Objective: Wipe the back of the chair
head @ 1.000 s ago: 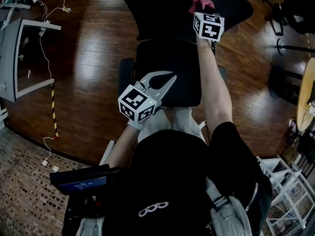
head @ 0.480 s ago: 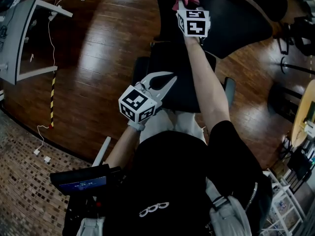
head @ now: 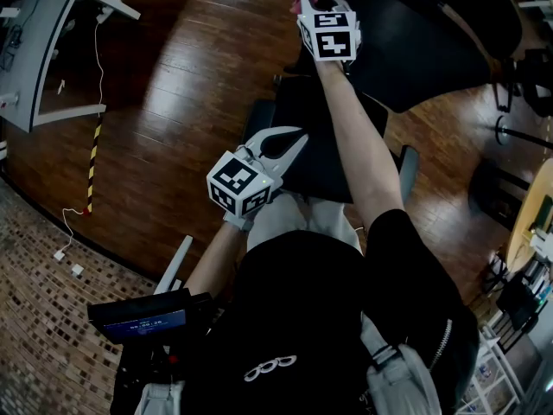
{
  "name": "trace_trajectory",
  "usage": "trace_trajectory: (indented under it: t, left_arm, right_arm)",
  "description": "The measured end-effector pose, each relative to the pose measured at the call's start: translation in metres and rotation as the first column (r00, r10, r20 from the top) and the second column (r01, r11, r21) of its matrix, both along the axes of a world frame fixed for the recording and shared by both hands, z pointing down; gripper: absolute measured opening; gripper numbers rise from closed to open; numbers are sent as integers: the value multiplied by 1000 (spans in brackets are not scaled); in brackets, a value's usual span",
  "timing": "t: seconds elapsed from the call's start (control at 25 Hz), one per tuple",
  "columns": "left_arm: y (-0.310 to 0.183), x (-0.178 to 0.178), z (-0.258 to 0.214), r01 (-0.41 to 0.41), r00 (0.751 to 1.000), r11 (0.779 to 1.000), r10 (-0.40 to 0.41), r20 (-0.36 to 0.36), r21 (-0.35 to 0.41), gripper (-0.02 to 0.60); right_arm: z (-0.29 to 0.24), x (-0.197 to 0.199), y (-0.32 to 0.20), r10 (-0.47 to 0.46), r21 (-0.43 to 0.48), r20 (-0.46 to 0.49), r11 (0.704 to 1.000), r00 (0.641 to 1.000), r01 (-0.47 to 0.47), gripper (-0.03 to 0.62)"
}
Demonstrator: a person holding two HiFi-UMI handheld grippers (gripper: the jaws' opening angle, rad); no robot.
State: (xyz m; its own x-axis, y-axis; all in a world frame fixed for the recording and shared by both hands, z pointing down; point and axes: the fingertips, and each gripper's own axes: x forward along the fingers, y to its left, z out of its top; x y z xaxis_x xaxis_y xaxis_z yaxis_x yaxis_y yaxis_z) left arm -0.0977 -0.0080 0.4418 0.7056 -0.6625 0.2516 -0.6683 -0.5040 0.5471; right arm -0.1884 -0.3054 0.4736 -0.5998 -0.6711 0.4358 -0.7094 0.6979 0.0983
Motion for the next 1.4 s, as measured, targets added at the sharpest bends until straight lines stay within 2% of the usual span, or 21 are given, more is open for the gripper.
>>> trace_trajectory:
  t: [0.2, 0.4, 0.6, 0.92, 1.24, 1.4]
  left_arm:
    - [0, 5, -1, -18, 1000, 1000, 18, 5, 2, -9]
    - [-3, 27, -2, -60, 998, 998, 60, 12, 3, -9]
    - [-8, 63, -6, -122, 992, 992, 122, 14, 13, -9]
    - [-16, 133, -14, -227, 974, 974, 226, 16, 29, -9]
    - [-18, 190, -20, -293, 956, 955, 292, 22, 44, -9]
    - [-22, 208, -24, -305, 952, 951, 305, 18, 53, -9]
  right_arm:
    - [-6, 16, -5, 27, 13, 11, 1000, 1000, -27, 38]
    - [-13, 64, -17, 90, 22, 18, 996, 996, -91, 38]
    - [-18, 137, -29, 179, 26, 17, 984, 984, -179, 38]
    - [-24, 272, -40, 328, 31, 13, 944, 945, -328, 38]
    - [-29, 397, -36, 459, 38, 5, 888, 888, -459, 38]
    - [-32, 445, -34, 515, 32, 10, 857, 857, -515, 38]
